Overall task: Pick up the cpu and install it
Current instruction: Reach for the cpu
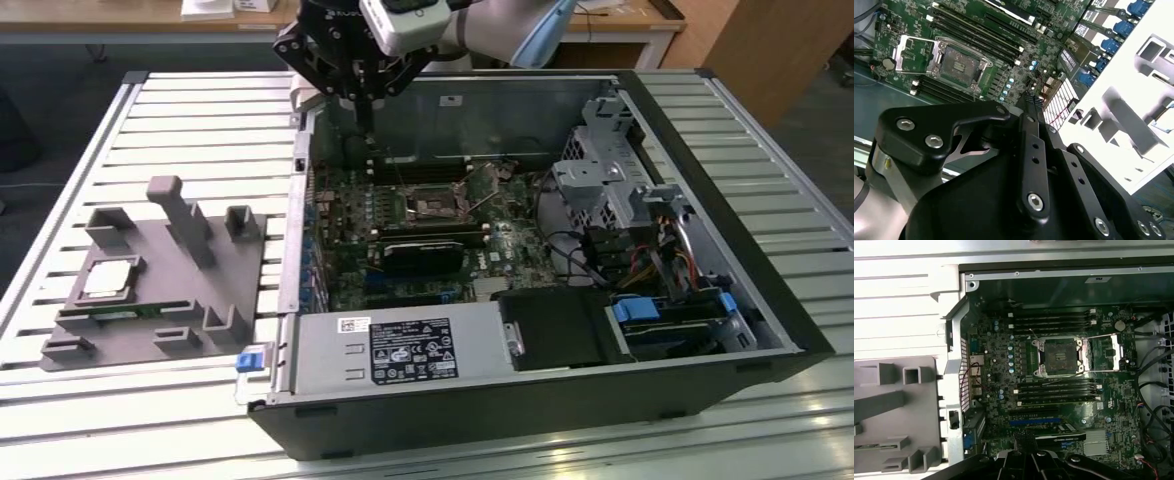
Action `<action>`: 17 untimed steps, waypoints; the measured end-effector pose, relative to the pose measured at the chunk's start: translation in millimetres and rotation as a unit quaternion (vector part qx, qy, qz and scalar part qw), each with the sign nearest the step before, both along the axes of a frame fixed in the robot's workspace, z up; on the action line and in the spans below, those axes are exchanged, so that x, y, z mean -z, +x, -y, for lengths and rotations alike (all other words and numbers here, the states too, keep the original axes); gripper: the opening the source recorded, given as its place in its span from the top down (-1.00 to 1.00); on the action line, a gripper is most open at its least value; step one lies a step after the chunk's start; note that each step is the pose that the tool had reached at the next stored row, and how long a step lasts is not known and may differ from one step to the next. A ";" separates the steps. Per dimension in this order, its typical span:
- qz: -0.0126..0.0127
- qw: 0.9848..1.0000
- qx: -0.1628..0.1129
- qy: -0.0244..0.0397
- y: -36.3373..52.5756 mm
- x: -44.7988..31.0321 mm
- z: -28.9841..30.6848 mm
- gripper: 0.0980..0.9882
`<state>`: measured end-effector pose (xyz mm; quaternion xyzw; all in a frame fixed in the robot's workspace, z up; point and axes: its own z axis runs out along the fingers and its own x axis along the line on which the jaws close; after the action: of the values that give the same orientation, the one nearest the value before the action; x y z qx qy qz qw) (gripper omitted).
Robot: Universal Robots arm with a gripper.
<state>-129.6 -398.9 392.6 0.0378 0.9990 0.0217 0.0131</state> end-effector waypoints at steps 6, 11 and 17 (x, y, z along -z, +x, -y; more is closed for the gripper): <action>0.000 1.000 0.000 0.000 -1.5 0.4 0.0 0.96; 0.000 1.000 0.000 0.000 -2.6 1.0 0.0 0.96; 0.000 1.000 0.000 0.000 -3.7 1.2 0.0 0.96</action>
<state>-133.2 -398.9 391.4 0.0379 0.9990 0.0218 0.0131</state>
